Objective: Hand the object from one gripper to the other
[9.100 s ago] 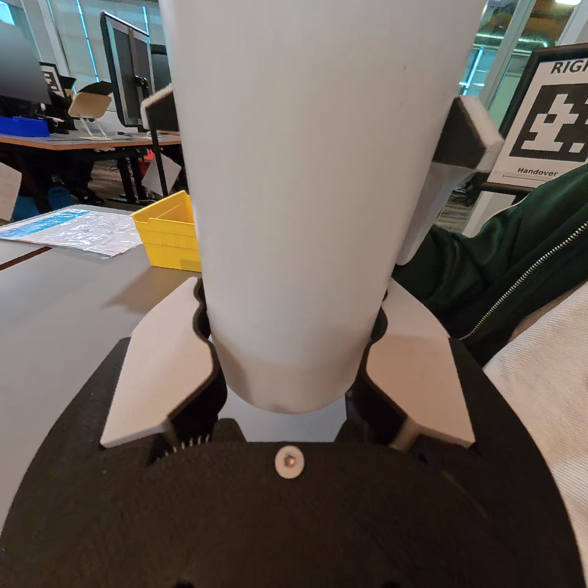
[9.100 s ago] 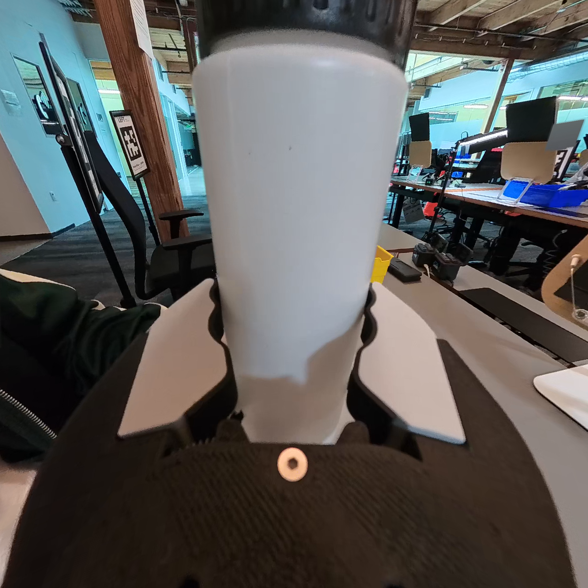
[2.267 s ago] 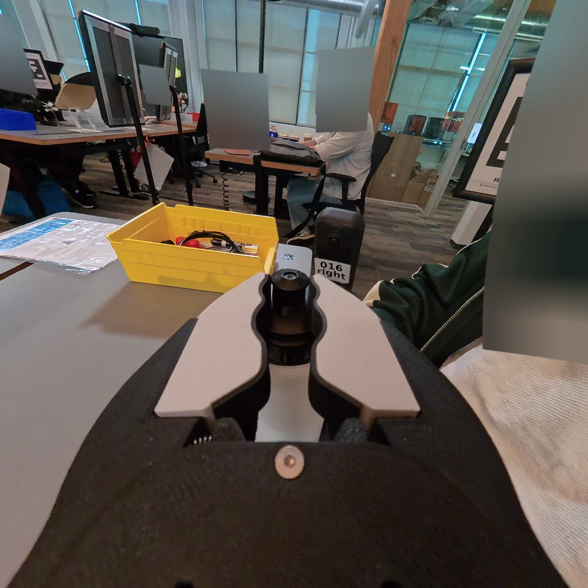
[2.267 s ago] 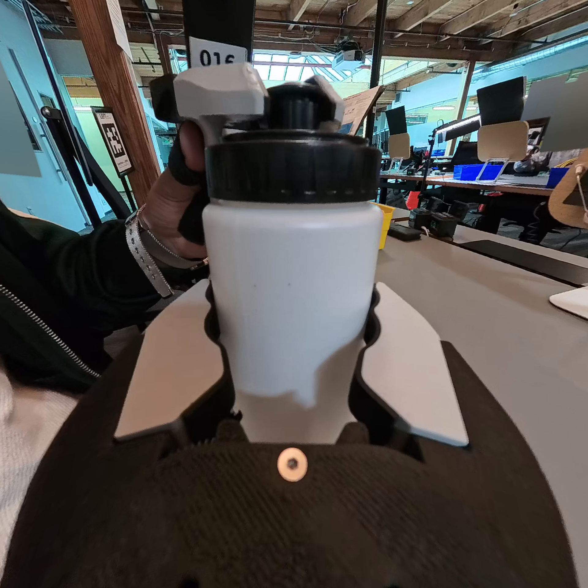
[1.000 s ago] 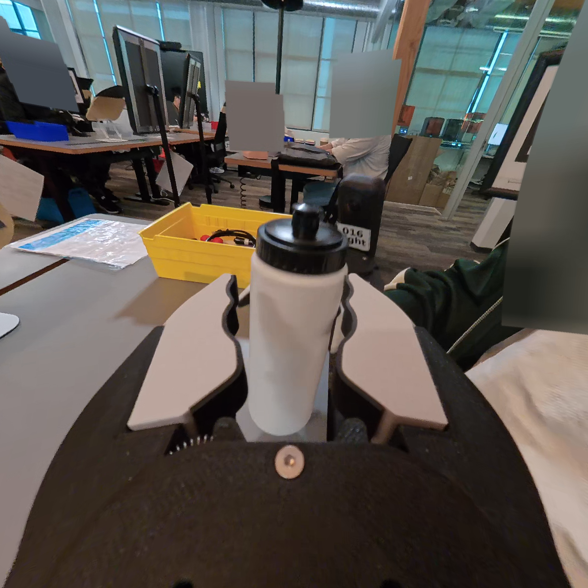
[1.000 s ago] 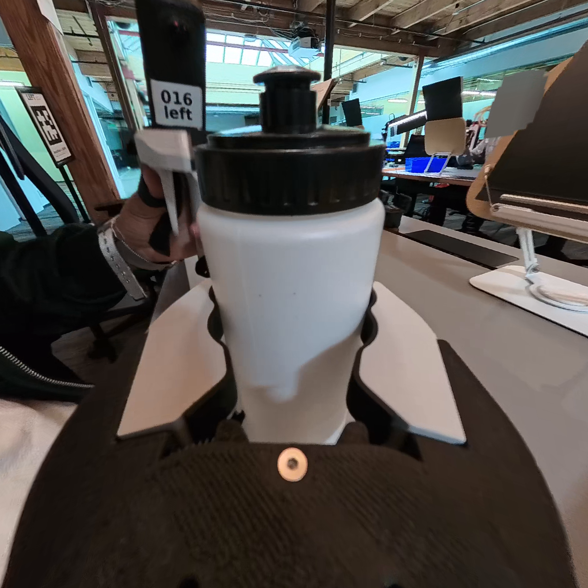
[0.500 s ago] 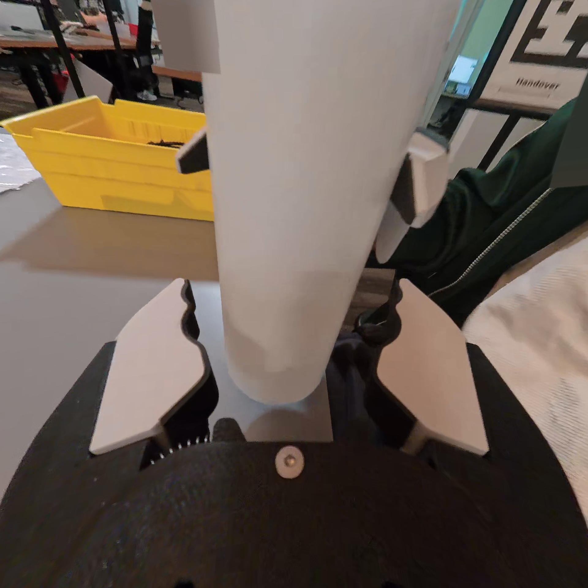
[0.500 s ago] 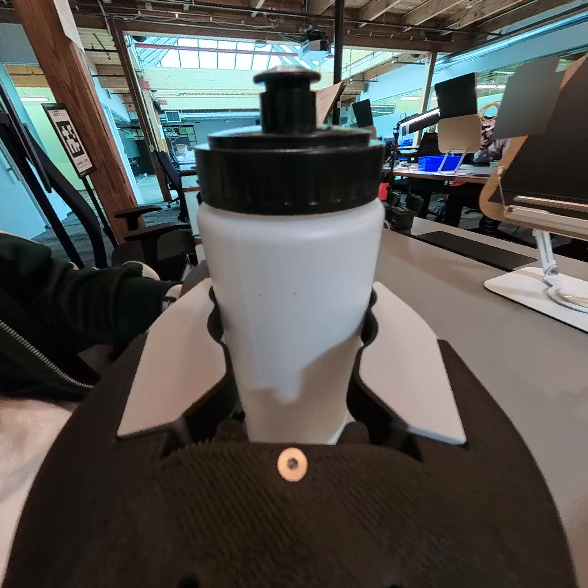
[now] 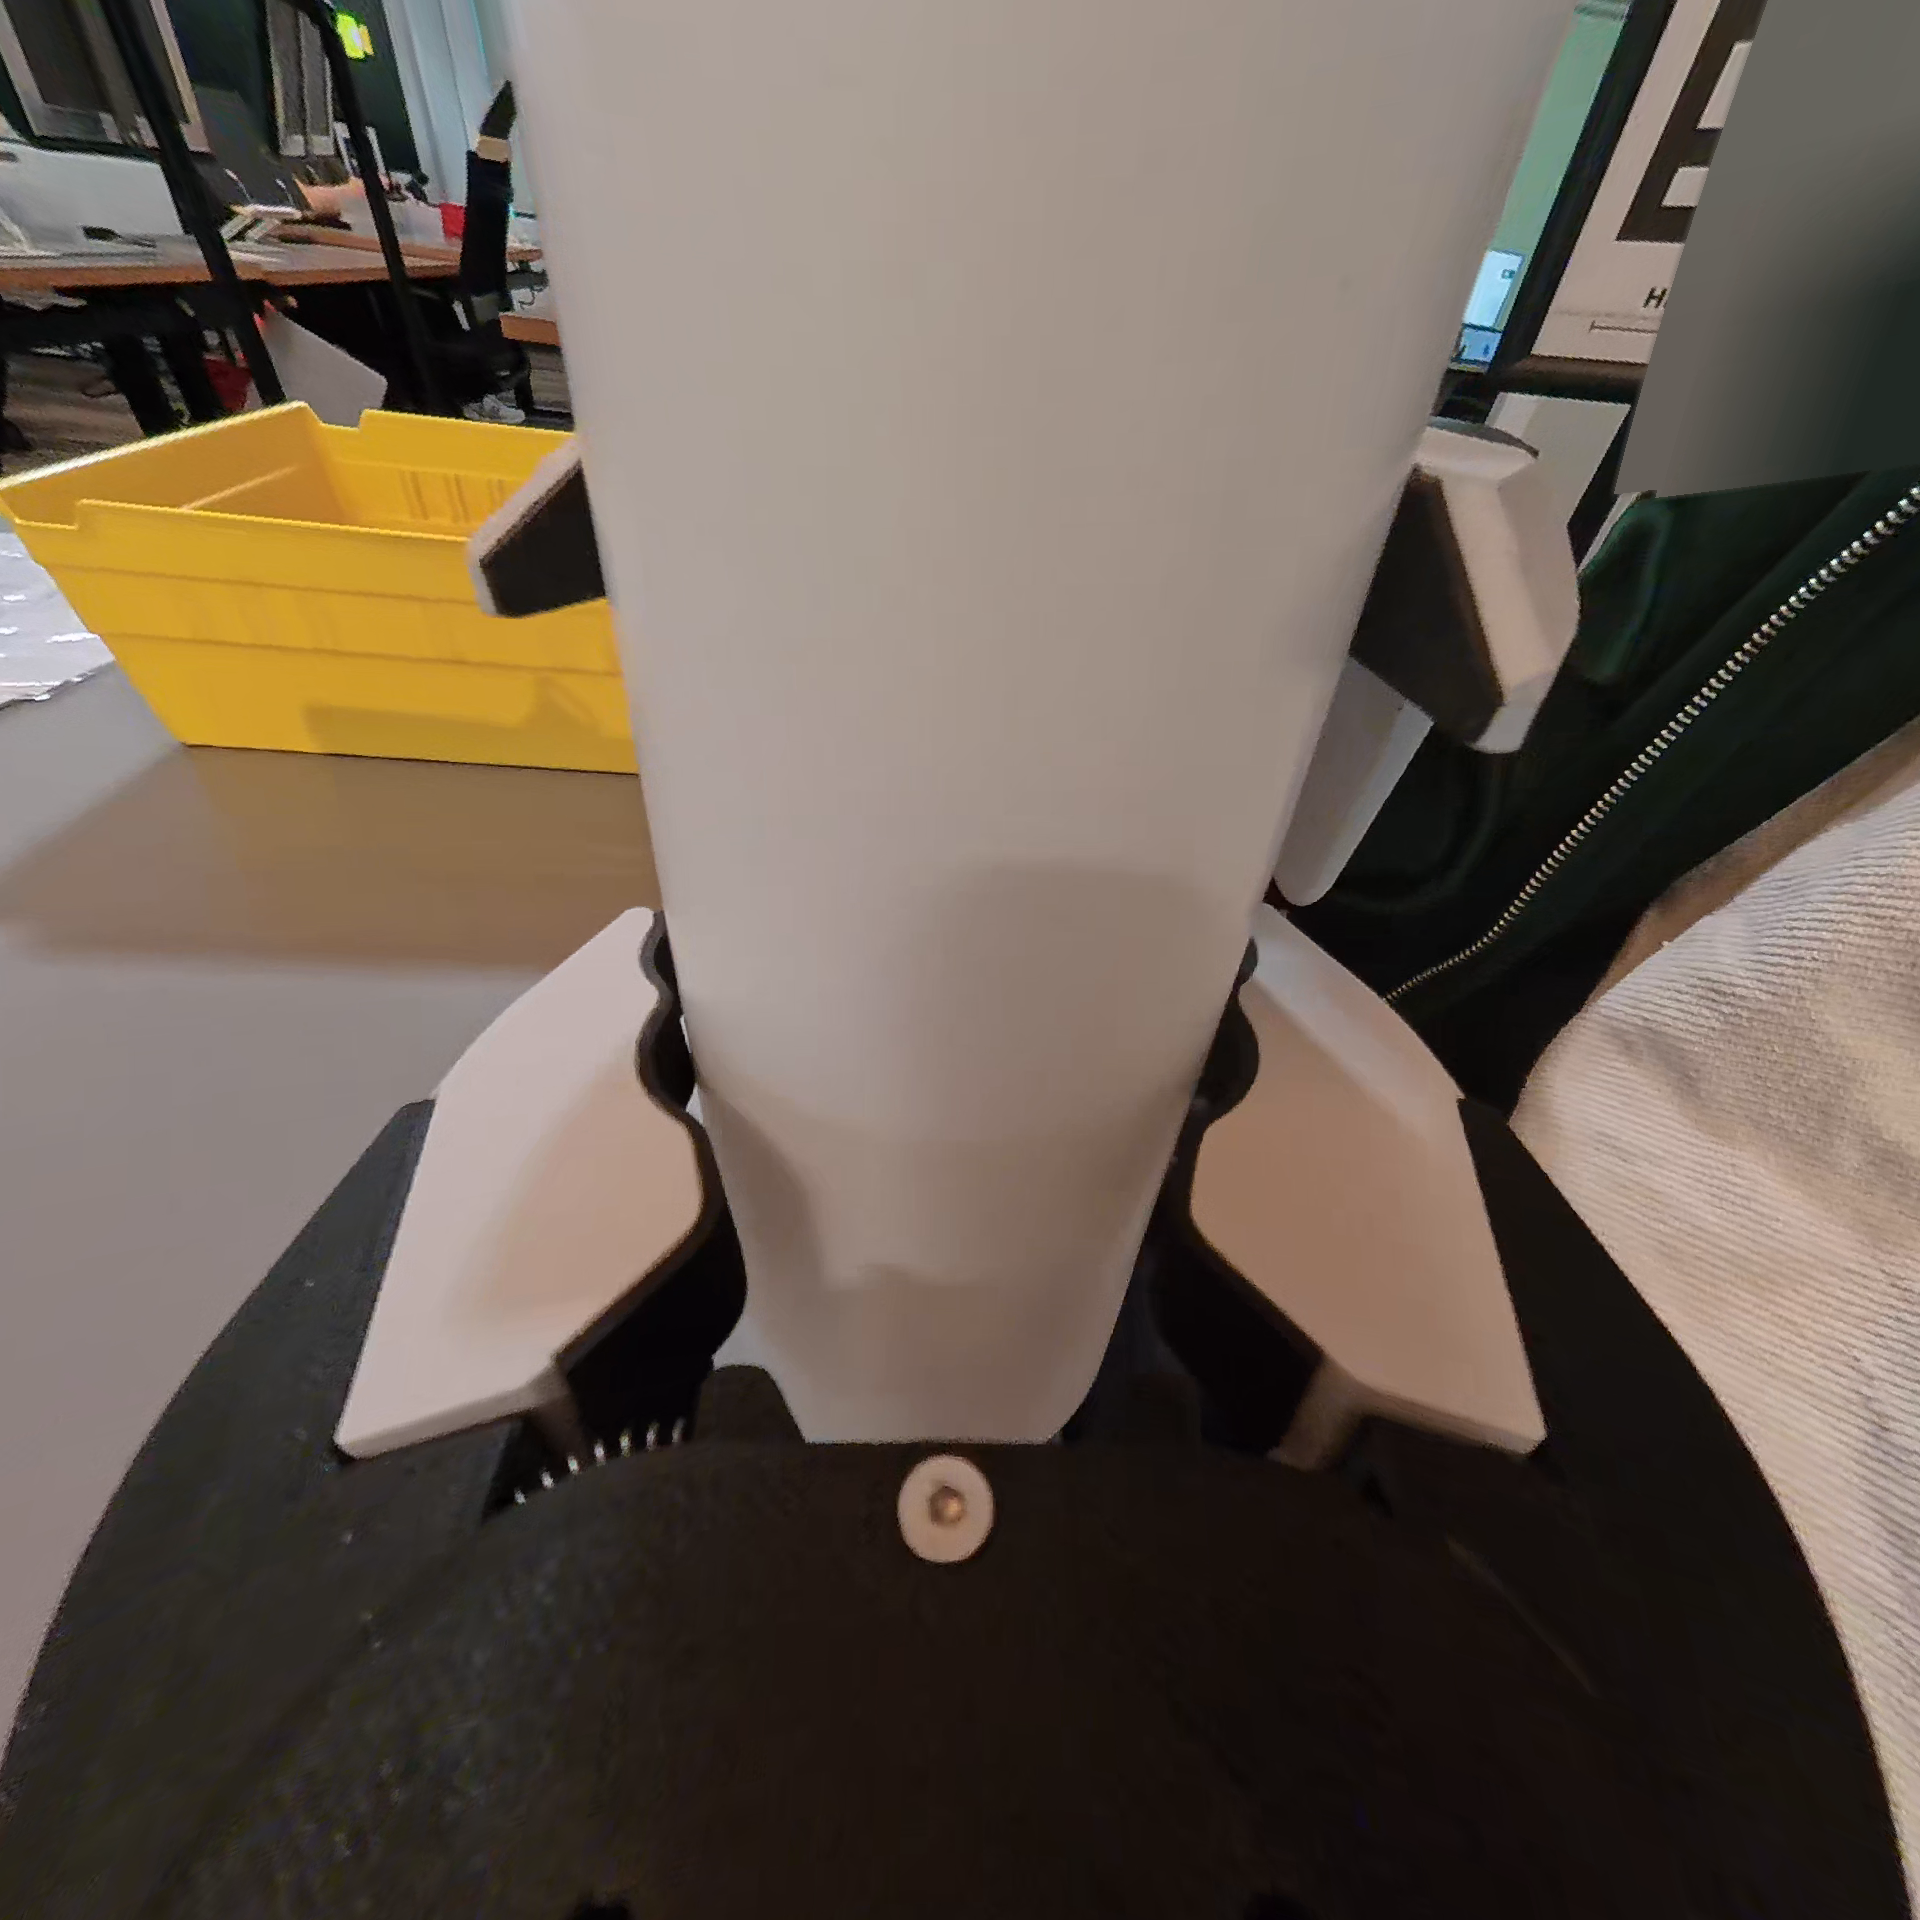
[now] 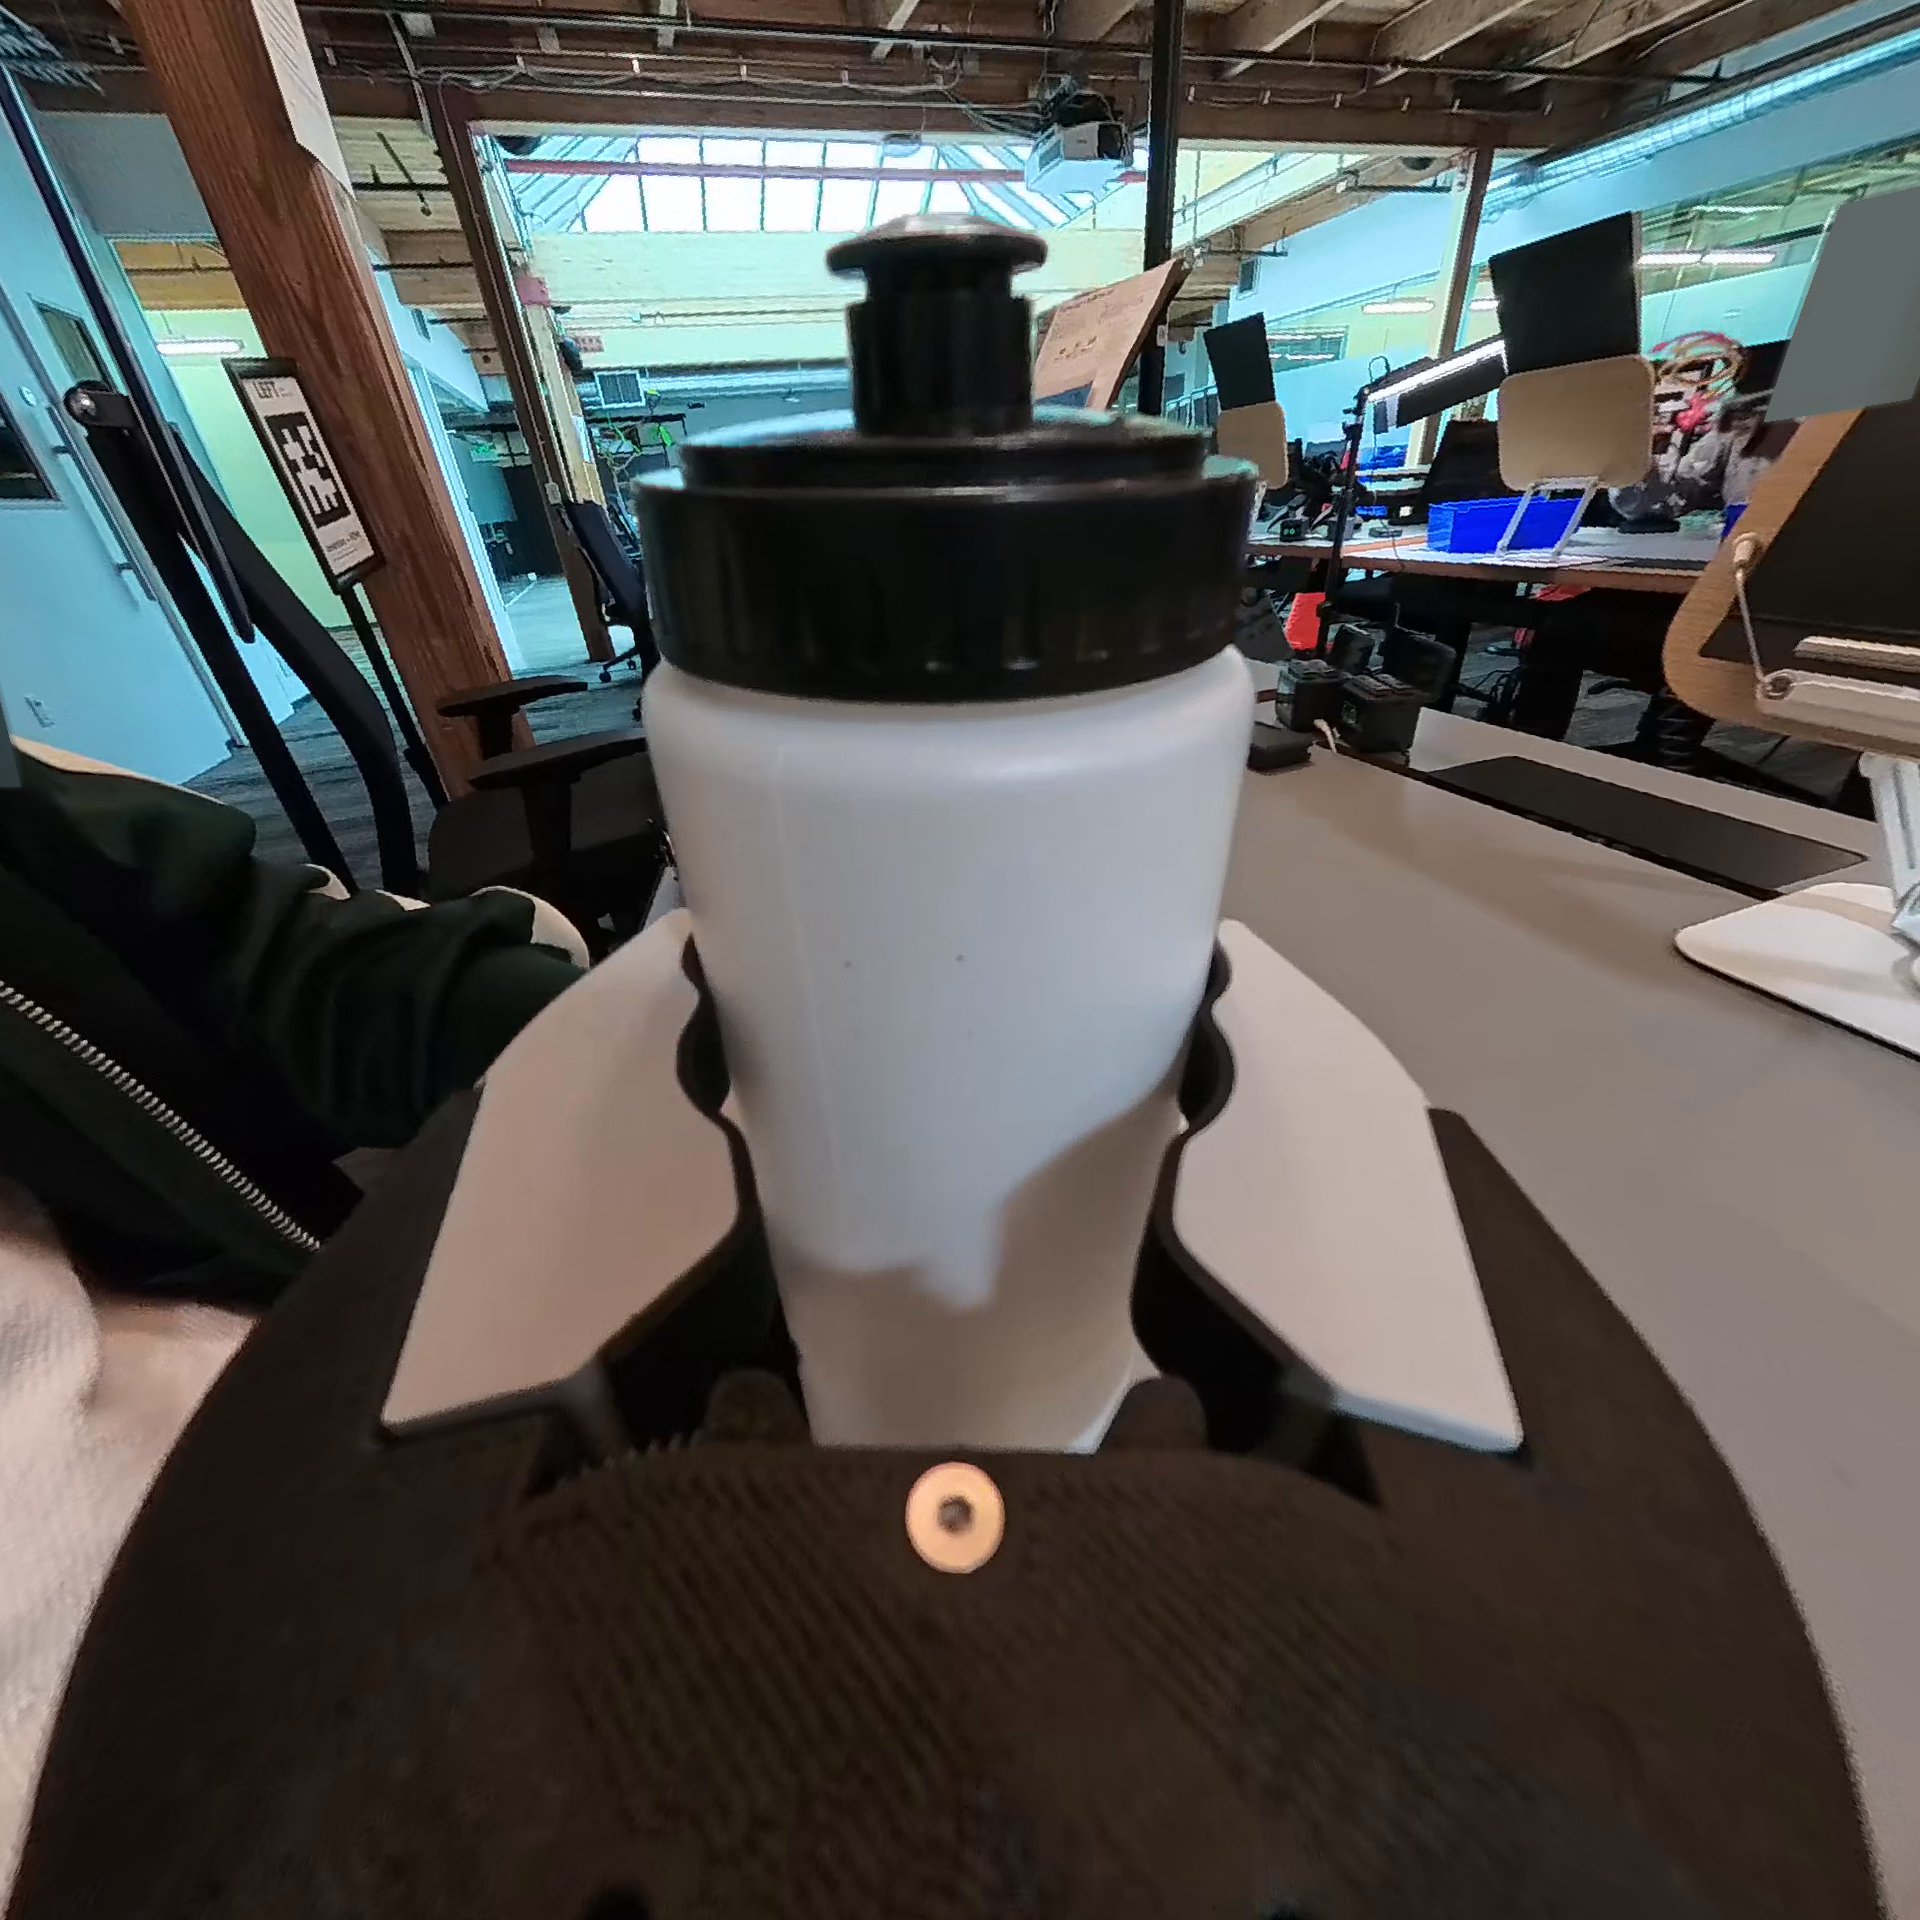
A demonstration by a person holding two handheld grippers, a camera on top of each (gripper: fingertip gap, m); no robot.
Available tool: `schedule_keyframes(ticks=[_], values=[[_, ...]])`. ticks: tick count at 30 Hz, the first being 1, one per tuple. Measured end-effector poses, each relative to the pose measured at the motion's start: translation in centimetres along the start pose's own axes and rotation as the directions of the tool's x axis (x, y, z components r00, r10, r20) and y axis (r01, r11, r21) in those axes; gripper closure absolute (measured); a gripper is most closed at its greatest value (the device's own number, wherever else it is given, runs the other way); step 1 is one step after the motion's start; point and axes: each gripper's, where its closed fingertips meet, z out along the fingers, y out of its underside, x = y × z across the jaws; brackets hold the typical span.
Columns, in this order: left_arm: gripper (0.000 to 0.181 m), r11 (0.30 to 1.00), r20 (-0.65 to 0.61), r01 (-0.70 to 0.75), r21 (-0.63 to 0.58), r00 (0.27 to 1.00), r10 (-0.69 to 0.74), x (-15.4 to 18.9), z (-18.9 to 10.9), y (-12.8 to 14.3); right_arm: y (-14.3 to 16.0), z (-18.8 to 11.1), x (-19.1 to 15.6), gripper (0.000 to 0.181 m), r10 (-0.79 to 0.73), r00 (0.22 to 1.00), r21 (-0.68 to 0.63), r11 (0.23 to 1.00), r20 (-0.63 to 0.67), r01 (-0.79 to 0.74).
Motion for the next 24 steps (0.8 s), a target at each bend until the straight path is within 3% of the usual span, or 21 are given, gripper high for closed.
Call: schedule_keyframes(ticks=[14,24], values=[[0.092,0.992,0.077,-0.039,0.122,0.997,0.030,-0.3,-0.4,-1.3,-0.7,-0.3,0.2,0.093,-0.023,0.999,0.002,1.000,-0.024,0.023],[0.094,0.993,0.069,-0.026,0.113,0.997,0.018,-0.2,-0.4,-1.3,-0.7,-0.2,0.1,0.093,-0.017,1.000,0.006,1.000,-0.019,0.017]])
